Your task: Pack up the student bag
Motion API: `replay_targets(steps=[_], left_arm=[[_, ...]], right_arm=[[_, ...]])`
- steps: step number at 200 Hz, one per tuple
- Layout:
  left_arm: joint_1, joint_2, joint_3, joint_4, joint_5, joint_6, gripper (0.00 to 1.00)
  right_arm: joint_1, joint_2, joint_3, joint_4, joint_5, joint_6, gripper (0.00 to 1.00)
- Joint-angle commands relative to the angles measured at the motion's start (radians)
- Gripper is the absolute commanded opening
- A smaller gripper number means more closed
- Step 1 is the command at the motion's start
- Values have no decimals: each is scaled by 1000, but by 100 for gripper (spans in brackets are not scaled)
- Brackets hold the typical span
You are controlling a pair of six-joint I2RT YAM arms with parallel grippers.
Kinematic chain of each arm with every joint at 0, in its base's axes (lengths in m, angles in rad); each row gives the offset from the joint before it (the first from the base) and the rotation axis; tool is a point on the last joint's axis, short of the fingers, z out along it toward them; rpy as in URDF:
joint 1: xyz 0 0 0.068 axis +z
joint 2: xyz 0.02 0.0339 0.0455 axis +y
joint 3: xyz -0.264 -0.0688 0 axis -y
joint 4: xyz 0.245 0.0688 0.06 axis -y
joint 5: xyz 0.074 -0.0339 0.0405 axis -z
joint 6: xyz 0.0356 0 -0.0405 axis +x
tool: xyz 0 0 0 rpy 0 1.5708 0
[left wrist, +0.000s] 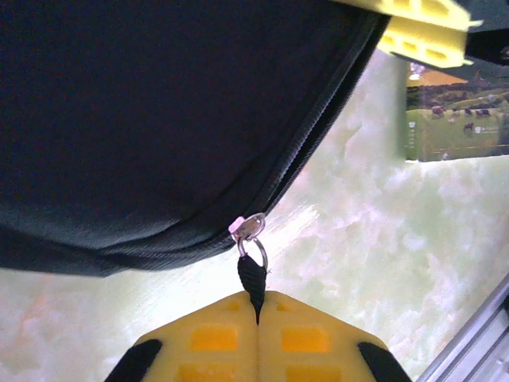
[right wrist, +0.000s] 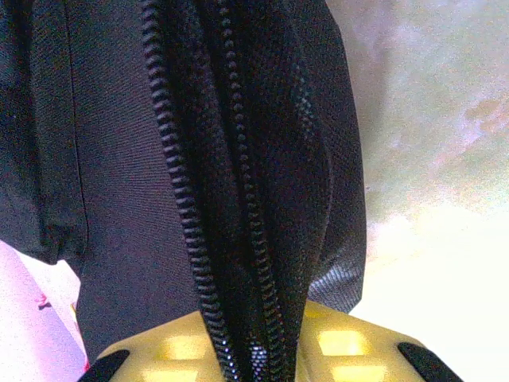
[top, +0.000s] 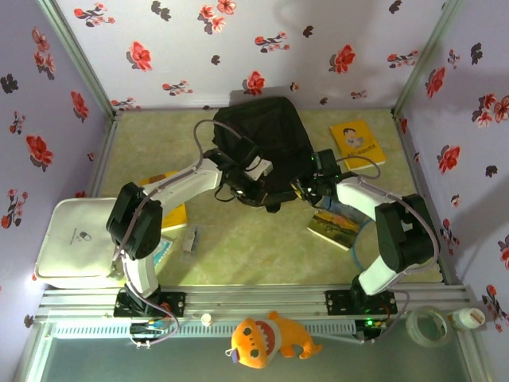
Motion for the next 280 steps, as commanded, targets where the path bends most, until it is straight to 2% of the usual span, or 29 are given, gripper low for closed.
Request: replay_targets(steps=[1,24,61,94,145,156,191,225,243,280], left_arm=[[18,-44,-17,-89,-51,36,0],[33,-39,-14,-129,-131,49,0],[45,-2,3,-156,-159,65,0],[45,46,28,-193,-245,51,0],[46,87,57,-187,-264,43,0],[45,89,68,-181,-249,41,0],[20,73,75,-81,-98,23,0],[-15,80,78,7,-4,-20,0],[-22,80,78,38,30,-45,0],[-37,74,70,82,81,-74,0]], right_arm=[[-13,22,26,-8,65,-23,21],[-14,26,32,-15,61,-28,20],[-18,24,37,-28,68,-42,20],[-24,14,35,-45,88,-61,19],[-33,4,43,-66,109,-90,18],[-33,-8,39,-52,96,-87,21],[-19,-87,-9,-14,52,-18,49],[39,-148,-47,-11,30,85,64],[79,-147,-64,-4,24,151,68],[116,-99,-85,39,15,243,69]])
